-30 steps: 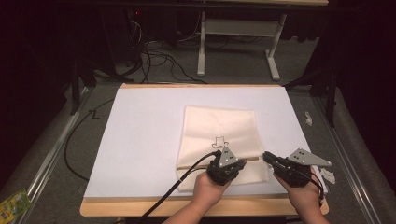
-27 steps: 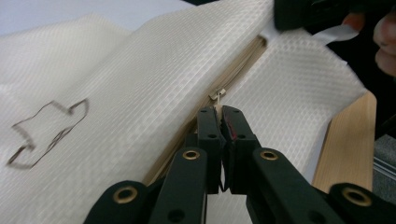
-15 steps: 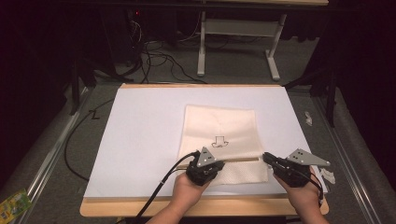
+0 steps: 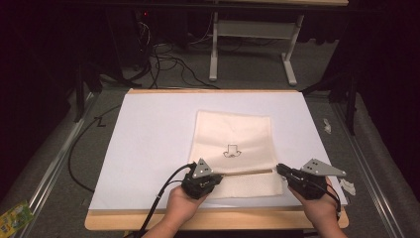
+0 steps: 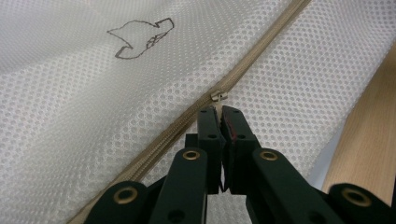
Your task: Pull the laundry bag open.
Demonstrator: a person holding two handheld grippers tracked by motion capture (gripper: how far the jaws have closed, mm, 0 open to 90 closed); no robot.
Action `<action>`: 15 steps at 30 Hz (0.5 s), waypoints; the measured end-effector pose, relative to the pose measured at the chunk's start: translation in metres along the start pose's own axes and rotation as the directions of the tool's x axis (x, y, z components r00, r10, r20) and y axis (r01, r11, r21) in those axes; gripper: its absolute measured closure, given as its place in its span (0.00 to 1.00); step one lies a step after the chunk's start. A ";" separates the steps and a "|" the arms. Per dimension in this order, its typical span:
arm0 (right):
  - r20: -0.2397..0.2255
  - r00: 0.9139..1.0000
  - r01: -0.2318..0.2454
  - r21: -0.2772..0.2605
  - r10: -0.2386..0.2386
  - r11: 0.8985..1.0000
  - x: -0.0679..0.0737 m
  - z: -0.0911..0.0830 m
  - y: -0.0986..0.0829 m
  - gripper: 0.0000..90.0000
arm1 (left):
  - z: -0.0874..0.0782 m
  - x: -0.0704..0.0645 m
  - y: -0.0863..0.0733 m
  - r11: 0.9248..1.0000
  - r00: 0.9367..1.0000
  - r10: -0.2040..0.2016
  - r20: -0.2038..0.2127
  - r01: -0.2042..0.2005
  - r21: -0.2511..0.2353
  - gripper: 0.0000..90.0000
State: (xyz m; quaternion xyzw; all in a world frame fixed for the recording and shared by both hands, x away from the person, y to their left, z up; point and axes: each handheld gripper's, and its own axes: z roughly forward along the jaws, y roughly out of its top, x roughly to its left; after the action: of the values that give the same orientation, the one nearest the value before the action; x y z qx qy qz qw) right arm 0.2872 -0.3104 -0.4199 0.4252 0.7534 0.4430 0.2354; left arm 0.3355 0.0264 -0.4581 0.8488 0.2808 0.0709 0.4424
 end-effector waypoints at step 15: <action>0.026 1.000 -0.009 -0.017 0.009 1.000 -0.005 -0.007 0.003 0.97 | -0.008 0.012 0.000 0.996 0.996 -0.081 -0.021 0.080 -0.050 0.98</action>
State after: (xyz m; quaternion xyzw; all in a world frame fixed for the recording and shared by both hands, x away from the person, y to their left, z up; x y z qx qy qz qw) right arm 0.2862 -0.3172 -0.4137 0.4324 0.7445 0.4447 0.2469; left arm 0.3430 0.0386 -0.4547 0.8248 0.3180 0.0694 0.4623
